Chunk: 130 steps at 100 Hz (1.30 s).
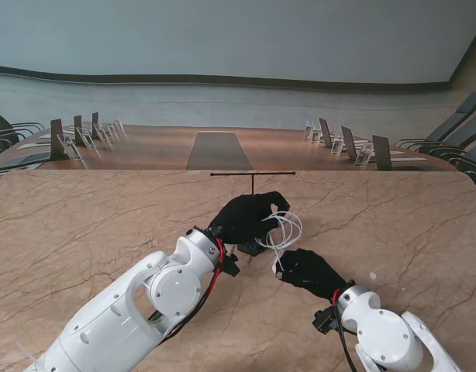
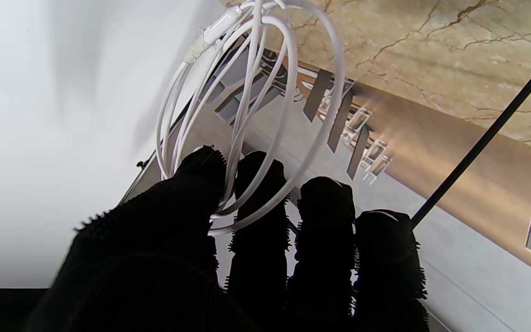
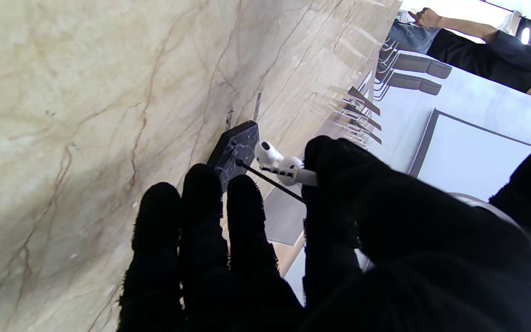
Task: Take the wired earphone off the rack, coil the cable and place them on the table
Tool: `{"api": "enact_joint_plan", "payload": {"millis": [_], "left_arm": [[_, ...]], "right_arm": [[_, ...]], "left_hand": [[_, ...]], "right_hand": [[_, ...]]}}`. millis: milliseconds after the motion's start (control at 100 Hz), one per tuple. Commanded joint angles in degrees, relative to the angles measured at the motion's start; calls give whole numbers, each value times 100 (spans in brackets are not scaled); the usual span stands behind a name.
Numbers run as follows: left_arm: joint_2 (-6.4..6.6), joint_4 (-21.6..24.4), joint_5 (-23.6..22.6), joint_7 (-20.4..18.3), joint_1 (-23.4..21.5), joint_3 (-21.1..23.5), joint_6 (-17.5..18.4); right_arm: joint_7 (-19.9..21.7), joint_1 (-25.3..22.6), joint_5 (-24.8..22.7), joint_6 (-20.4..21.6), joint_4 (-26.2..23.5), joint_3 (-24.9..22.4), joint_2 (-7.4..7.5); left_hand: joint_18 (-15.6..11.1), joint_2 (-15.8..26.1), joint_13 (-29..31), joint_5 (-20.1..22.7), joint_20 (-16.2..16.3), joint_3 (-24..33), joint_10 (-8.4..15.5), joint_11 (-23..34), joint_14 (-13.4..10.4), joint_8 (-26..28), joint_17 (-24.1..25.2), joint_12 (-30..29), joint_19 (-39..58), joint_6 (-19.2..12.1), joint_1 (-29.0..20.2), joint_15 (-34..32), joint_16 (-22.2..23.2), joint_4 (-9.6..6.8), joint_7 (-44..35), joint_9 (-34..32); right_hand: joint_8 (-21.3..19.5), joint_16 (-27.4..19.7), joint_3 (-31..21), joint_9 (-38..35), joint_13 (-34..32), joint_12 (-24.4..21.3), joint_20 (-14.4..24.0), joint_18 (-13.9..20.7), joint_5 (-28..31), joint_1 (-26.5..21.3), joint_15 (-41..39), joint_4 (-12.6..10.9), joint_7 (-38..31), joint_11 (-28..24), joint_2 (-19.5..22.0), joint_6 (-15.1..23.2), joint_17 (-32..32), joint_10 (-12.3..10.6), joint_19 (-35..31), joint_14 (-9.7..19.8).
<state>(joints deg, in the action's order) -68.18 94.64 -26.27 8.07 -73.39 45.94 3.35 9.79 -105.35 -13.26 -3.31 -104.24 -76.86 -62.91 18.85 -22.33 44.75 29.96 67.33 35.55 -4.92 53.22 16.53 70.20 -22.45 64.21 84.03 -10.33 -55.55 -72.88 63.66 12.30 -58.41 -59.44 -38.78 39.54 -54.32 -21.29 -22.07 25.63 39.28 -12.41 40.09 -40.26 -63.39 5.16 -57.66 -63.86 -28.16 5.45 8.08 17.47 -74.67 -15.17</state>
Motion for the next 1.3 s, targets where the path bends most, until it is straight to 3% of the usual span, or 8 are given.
{"api": "enact_joint_plan", "payload": {"millis": [0,750,800,860,980,1080,1190,1290], "left_arm": [[-9,54,-12,8,-46,31,-4],[10,84,-62,35,-105,166,12],[14,86,-69,30,-112,169,10],[17,86,-72,25,-124,168,2],[16,64,-71,25,-151,151,-24],[18,63,-74,28,-177,144,-37],[27,74,-92,16,-213,143,-61],[43,90,-117,-13,-256,137,-80]], "right_arm": [[0,-63,-39,-44,19,-10,-7],[-65,-251,-215,-188,12,-200,-15],[-120,-282,-235,-178,8,-220,-26],[-292,-312,-245,-140,16,-222,-61],[-88,-418,-338,-131,-88,-371,-9],[-96,-500,-547,36,-101,-489,4],[-154,-600,-543,171,-134,-642,-9],[-251,-676,-554,267,-163,-751,-31]], "left_hand": [[89,161,-127,316,-63,226,-4,78,140,-63,65,32,75,-46,-57,33,-46,14,-504,-79],[80,170,-138,291,-99,181,-4,81,141,-106,81,25,80,-26,-85,46,-67,23,-532,-73],[80,170,-136,291,-100,178,-2,82,142,-105,80,24,81,-27,-82,45,-68,23,-534,-76],[78,173,-141,285,-101,178,-1,83,141,-107,85,22,79,-29,-87,45,-68,21,-532,-76],[80,176,-144,284,-103,174,-1,84,141,-109,83,21,80,-27,-91,47,-70,20,-534,-68],[84,183,-149,276,-105,164,2,86,146,-108,87,22,78,-26,-94,46,-70,21,-536,-63],[79,184,-154,269,-107,154,2,88,140,-109,93,22,75,-23,-103,47,-72,20,-539,-57],[81,195,-155,268,-107,138,-2,86,145,-114,93,17,75,-29,-107,47,-73,20,-539,-56]], "right_hand": [[-332,61,-534,-121,-68,4,4,-16,727,-217,-196,-435,-811,-170,73,410,-11,58,-292,-31],[-372,98,-695,-174,-108,13,-7,-31,782,-159,-208,-450,-799,-221,-10,383,5,67,-335,-29],[-190,91,-611,-143,-94,21,-16,-25,697,-127,-190,-413,-648,-214,-47,529,1,53,-331,-15],[590,5,-111,2,22,90,-92,24,236,-225,-115,-298,-612,-115,92,600,-44,17,-237,8],[1841,-488,881,1243,997,-107,-400,590,-2098,369,804,-281,-123,588,585,154,-698,-399,798,580],[1571,-811,1108,1187,1426,-785,-467,813,-3190,822,1831,-453,562,2351,857,59,-971,-803,1749,991],[2013,-1189,1193,1134,1563,-1256,-472,1030,-3515,896,2960,-417,1178,3805,839,21,-1105,-1071,2658,1324],[2176,-1478,1231,1123,1518,-1407,-473,1152,-3529,911,3779,-430,1510,4316,879,-16,-1110,-1170,3287,1506]]}}
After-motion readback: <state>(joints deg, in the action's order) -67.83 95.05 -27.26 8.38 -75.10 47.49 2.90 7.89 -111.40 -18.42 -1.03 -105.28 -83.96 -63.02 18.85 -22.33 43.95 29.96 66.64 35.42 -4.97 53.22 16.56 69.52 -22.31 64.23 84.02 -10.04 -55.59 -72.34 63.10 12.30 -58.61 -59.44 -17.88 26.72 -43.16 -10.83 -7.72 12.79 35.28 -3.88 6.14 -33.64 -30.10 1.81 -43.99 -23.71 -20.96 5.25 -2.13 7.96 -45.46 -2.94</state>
